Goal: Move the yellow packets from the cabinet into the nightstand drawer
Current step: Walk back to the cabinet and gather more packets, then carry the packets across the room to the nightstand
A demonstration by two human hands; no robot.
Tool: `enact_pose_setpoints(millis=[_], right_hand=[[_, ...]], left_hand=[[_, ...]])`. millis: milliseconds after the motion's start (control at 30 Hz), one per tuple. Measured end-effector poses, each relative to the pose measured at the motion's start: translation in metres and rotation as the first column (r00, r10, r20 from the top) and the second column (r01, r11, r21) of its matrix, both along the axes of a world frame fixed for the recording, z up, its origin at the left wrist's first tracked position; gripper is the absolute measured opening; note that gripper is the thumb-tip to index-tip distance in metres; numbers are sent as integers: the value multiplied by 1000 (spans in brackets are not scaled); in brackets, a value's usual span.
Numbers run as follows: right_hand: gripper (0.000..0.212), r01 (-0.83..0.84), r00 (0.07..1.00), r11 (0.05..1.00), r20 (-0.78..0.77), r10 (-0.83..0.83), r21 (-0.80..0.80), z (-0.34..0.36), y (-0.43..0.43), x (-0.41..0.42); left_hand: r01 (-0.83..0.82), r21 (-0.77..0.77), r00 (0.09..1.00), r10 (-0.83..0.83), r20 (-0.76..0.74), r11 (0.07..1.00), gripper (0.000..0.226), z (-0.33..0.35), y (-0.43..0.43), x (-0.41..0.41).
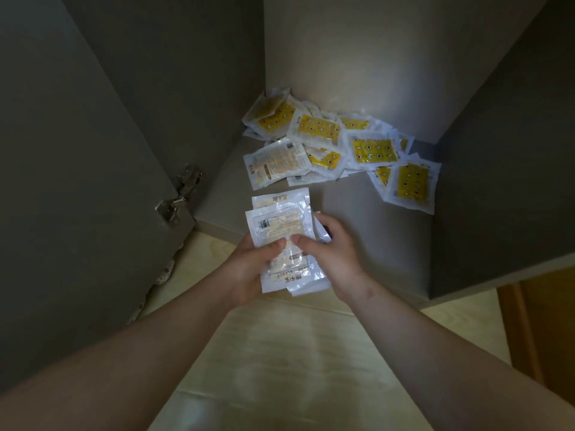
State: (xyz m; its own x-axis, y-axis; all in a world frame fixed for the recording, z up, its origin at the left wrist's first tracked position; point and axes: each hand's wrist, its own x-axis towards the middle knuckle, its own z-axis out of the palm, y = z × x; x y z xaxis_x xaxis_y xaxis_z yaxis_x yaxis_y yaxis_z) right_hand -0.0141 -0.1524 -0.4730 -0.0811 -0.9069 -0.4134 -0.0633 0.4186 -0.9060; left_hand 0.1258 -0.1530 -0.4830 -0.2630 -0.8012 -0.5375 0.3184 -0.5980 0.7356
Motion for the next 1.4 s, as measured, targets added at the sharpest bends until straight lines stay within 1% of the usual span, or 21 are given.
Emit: enact_pose_setpoints(millis=[100, 233, 333, 433, 567, 633, 733, 800, 867, 1000, 1067, 1167, 1233, 1333, 1400], right_hand=[[35, 4, 998, 1000, 65, -4, -9, -2, -4, 2], [28, 31, 994, 999, 106, -34, 34, 0, -11, 15], [30, 38, 990, 997, 135, -47, 68, 5, -14, 23], [26, 39, 991, 993, 121, -53, 110, 16, -13, 30], [33, 27, 987, 979, 149, -58, 200, 51, 6, 32], [35, 22, 984, 963, 166, -68, 268, 80, 24, 31], [33, 34, 991, 944, 112, -75, 329, 136, 51, 33], [33, 8, 994, 927, 99, -48, 376, 182, 71, 34], [27, -11, 996, 915, 85, -25, 403, 231, 90, 35], [21, -85, 994, 900, 103, 45, 428, 336, 120, 37], [21, -123, 991, 893, 101, 88, 433, 387, 134, 39], [23, -199, 979, 892, 132, 158, 406, 454, 155, 43], [25, -269, 962, 884, 148, 229, 383, 497, 168, 48], [20, -365, 931, 866, 160, 329, 342, 550, 187, 60], [21, -435, 900, 846, 175, 399, 309, 582, 201, 75]], left_hand=[[-83, 45, 996, 83, -8, 996, 32, 3, -5, -2], [-119, -8, 991, 119, 68, 993, 35, 10, -11, 1], [-147, -37, 984, 150, 91, 988, 34, 13, -10, 6], [-163, -50, 980, 167, 104, 985, 32, 20, 0, 10], [-111, -23, 971, 113, 211, 994, 29, 55, 18, 14], [-109, 21, 967, 101, 235, 994, 29, 88, 34, 15], [-128, 88, 957, 100, 271, 988, 26, 147, 64, 17], [-131, 134, 955, 89, 281, 982, 27, 195, 86, 19], [-146, 165, 954, 95, 285, 975, 28, 241, 106, 21], [-179, 204, 955, 121, 269, 962, 34, 345, 145, 26], [-219, 204, 952, 162, 261, 954, 32, 397, 165, 28], [-321, 176, 924, 267, 274, 930, 31, 466, 196, 24], [-414, 147, 884, 358, 301, 898, 32, 507, 219, 26], [-495, 82, 837, 449, 313, 865, 31, 555, 249, 33], [-584, 54, 775, 536, 336, 810, 30, 587, 271, 43]])
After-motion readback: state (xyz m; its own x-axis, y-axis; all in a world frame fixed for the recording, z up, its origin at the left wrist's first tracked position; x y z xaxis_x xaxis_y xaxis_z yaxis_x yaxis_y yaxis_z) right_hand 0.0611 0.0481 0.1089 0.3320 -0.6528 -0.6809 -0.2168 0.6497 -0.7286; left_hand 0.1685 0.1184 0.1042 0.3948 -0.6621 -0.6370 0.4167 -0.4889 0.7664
